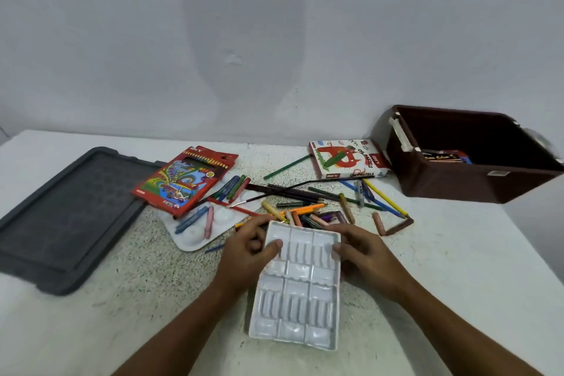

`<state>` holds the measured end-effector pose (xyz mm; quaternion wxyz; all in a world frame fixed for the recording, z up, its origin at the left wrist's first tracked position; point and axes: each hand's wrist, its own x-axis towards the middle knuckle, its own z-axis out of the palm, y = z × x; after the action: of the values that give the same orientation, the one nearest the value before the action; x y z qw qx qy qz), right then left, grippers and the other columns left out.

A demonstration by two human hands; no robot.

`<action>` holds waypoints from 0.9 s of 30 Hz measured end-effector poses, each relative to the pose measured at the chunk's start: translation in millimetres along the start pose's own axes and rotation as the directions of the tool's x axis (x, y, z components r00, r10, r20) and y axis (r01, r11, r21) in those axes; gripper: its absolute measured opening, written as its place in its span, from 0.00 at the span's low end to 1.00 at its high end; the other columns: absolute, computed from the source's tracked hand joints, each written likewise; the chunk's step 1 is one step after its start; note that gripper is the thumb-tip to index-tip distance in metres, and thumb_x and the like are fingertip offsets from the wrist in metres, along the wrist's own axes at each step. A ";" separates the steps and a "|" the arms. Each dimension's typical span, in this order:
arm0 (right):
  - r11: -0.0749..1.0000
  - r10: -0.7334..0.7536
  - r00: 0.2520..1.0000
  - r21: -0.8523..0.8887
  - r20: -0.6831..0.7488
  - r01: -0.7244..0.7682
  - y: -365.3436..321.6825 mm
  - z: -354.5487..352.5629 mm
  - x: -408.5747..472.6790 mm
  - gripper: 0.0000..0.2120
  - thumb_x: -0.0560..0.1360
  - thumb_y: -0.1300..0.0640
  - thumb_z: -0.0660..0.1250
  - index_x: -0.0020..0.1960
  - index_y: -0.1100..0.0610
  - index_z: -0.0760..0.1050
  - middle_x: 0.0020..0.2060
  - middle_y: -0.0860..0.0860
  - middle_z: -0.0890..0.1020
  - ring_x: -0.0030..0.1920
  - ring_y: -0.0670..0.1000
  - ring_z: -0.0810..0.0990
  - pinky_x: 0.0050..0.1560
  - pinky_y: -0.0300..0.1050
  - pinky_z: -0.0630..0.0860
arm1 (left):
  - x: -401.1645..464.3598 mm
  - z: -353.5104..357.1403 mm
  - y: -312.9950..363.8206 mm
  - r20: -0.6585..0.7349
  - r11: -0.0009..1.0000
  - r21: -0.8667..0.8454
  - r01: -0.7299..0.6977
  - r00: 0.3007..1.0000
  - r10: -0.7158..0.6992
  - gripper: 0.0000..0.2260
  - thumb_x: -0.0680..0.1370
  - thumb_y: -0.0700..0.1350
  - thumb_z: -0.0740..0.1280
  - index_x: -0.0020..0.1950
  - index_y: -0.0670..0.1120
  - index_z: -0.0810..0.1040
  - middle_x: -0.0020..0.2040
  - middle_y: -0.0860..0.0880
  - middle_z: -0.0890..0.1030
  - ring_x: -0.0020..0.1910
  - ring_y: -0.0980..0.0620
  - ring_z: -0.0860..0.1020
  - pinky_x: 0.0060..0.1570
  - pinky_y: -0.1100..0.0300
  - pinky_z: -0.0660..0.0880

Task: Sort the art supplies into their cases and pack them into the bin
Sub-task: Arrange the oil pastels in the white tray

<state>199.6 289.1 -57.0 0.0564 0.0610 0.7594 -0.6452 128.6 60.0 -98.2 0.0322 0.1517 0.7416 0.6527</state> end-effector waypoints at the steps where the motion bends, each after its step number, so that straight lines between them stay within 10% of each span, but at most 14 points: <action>1: 0.993 -0.062 0.997 -0.101 -0.055 0.057 2.5 0.2 1.2 0.11 0.79 0.63 0.64 0.57 0.53 0.80 0.50 0.53 0.82 0.48 0.46 0.83 0.44 0.43 0.80 | -3.3 -0.8 -2.9 -0.026 1.000 0.027 -0.015 1.000 0.015 0.19 0.68 0.53 0.72 0.57 0.52 0.78 0.31 0.46 0.73 0.29 0.51 0.71 0.33 0.60 0.68; 4: 0.859 -0.289 0.950 -0.471 -0.120 0.202 9.4 1.1 10.8 0.09 0.78 0.60 0.65 0.52 0.48 0.81 0.47 0.43 0.81 0.47 0.40 0.78 0.45 0.32 0.73 | -11.6 -2.6 -5.6 -0.096 0.996 0.068 -0.059 0.993 0.065 0.15 0.66 0.54 0.71 0.52 0.52 0.81 0.30 0.49 0.73 0.30 0.54 0.71 0.31 0.62 0.68; 9: 0.567 -0.365 0.911 -0.730 0.193 0.382 6.3 3.4 42.9 0.16 0.78 0.64 0.63 0.62 0.51 0.78 0.55 0.47 0.77 0.53 0.45 0.76 0.50 0.40 0.74 | -13.2 -2.1 -9.0 -0.133 0.978 0.181 -0.107 0.982 0.133 0.10 0.68 0.54 0.69 0.47 0.55 0.79 0.29 0.50 0.74 0.27 0.57 0.72 0.30 0.61 0.70; 17: 0.169 -0.202 0.842 -0.829 0.501 0.533 -11.0 7.7 74.9 0.21 0.76 0.54 0.68 0.68 0.41 0.72 0.57 0.51 0.70 0.53 0.50 0.70 0.43 0.47 0.75 | -19.9 5.3 -3.7 -0.113 0.916 0.356 -0.187 0.964 0.241 0.07 0.70 0.47 0.67 0.43 0.46 0.80 0.26 0.53 0.71 0.24 0.60 0.69 0.28 0.72 0.64; 27: 0.003 -0.373 0.743 -0.800 0.556 0.600 -2.4 -11.2 70.6 0.21 0.69 0.55 0.76 0.61 0.51 0.76 0.55 0.56 0.75 0.50 0.56 0.77 0.34 0.50 0.79 | -24.5 11.8 -6.9 -0.052 0.682 0.699 -0.214 0.937 0.347 0.10 0.73 0.49 0.63 0.43 0.46 0.82 0.36 0.52 0.80 0.30 0.52 0.76 0.29 0.62 0.70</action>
<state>129.4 301.2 -64.6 -0.0763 -0.3146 0.9461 -0.0113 153.5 64.1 -110.3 -0.1936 0.2052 0.8966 0.3415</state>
